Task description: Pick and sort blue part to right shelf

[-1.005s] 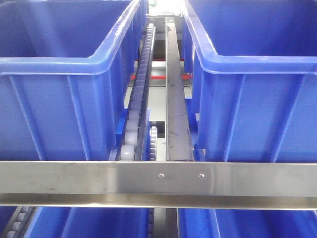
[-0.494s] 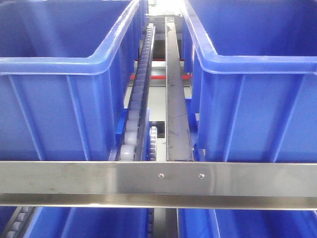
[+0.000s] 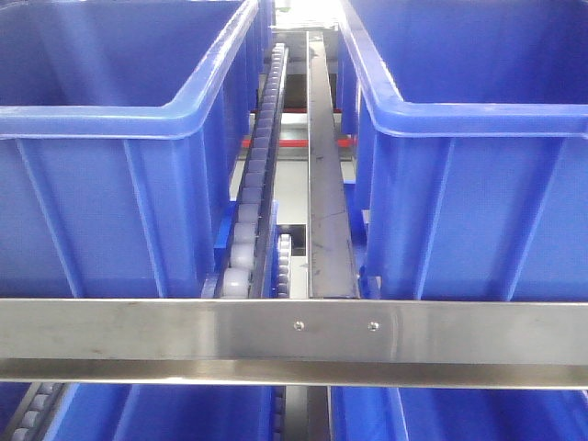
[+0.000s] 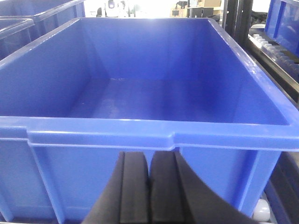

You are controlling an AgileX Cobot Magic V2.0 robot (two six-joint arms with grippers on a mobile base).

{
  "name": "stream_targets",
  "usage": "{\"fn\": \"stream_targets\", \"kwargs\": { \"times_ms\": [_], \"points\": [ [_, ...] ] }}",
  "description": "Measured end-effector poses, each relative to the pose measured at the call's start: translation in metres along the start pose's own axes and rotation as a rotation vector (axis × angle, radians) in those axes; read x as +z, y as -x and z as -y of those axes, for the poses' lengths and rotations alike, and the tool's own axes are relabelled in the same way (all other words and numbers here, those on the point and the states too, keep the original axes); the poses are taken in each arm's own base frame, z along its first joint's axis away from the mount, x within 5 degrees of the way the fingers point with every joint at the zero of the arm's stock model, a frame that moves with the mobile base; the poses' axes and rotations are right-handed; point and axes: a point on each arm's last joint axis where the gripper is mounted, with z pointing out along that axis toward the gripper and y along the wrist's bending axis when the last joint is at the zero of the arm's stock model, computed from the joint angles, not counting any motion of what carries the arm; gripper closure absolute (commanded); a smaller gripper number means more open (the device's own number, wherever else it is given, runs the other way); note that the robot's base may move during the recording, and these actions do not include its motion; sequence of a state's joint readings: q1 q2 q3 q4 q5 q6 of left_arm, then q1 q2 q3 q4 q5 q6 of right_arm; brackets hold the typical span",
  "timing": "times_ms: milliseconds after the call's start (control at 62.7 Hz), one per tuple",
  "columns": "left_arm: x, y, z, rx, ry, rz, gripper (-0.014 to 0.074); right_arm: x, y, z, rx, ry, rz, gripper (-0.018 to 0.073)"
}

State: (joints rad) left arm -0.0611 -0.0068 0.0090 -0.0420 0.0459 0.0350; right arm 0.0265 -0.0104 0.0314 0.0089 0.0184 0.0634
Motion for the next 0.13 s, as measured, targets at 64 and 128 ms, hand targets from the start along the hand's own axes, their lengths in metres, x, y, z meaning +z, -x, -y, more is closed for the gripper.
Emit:
{"fn": "stream_targets", "kwargs": {
  "times_ms": [64, 128],
  "points": [
    [0.0000, 0.0000, 0.0000, 0.000, 0.000, 0.000, 0.0473, 0.0000, 0.0000, 0.0000, 0.000, 0.000, 0.000, 0.0503],
    [0.0000, 0.0000, 0.0000, 0.000, 0.000, 0.000, 0.0473, 0.0000, 0.0000, 0.0000, 0.000, 0.000, 0.000, 0.0503]
  ]
}}
